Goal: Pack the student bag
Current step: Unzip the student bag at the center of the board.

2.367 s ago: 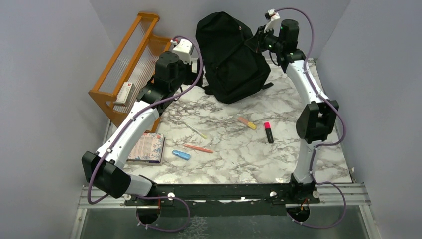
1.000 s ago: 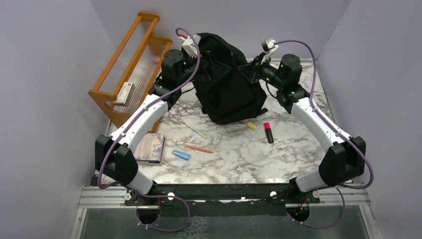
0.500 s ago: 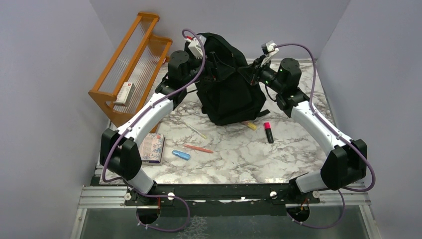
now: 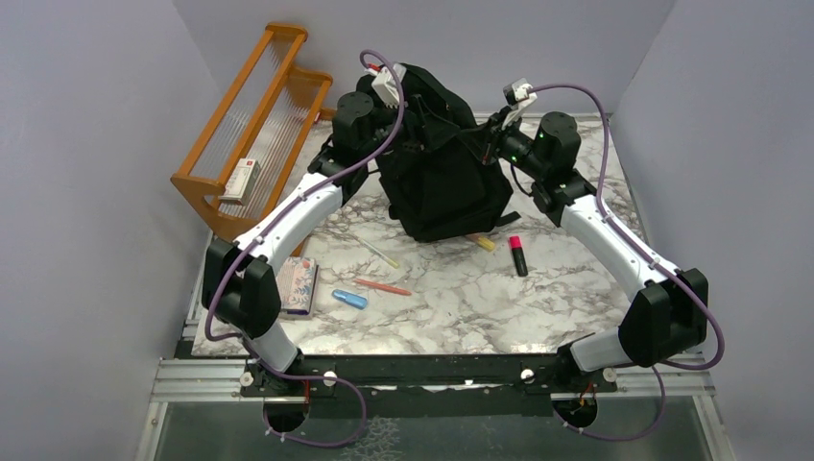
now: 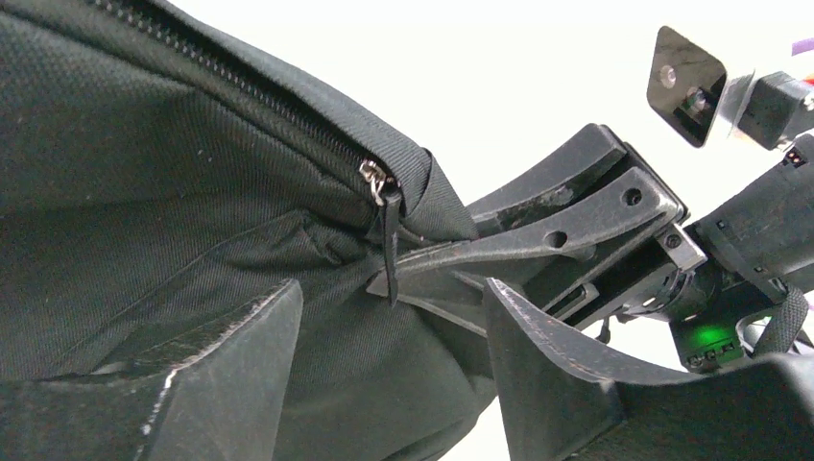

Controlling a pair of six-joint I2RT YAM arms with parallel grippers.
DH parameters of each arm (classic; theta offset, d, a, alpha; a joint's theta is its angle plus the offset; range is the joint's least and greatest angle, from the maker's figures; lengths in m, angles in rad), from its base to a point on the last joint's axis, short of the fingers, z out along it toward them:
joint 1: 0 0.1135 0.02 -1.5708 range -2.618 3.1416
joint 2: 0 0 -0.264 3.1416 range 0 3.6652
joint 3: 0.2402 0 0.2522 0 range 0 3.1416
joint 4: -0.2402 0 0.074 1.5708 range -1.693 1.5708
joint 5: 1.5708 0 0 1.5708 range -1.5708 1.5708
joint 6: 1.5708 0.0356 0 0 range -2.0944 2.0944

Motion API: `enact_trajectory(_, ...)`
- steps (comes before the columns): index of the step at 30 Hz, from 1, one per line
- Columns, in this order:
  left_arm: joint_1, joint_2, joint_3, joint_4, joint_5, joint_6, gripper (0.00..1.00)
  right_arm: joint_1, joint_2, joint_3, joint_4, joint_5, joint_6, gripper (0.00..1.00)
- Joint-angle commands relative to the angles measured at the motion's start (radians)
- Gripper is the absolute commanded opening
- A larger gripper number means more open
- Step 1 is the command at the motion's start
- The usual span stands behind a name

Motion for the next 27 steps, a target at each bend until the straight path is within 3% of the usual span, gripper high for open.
enact_trajectory(1,-0.005,0.027,0.052,0.048,0.005,-0.006,0.67,0.01,-0.047,0.011,0.134,-0.019,0.009,0.01)
enact_trajectory(6,-0.005,0.053,0.076,0.061,0.021,-0.013,0.57,0.012,-0.049,0.008,0.133,-0.019,0.009,0.01)
enact_trajectory(20,-0.003,0.034,0.107,-0.024,0.037,0.047,0.03,0.012,-0.061,-0.008,0.104,0.096,-0.009,0.01)
enact_trajectory(27,0.044,-0.01,0.148,-0.115,0.005,0.103,0.0,0.012,-0.075,-0.026,0.086,0.154,-0.05,0.01)
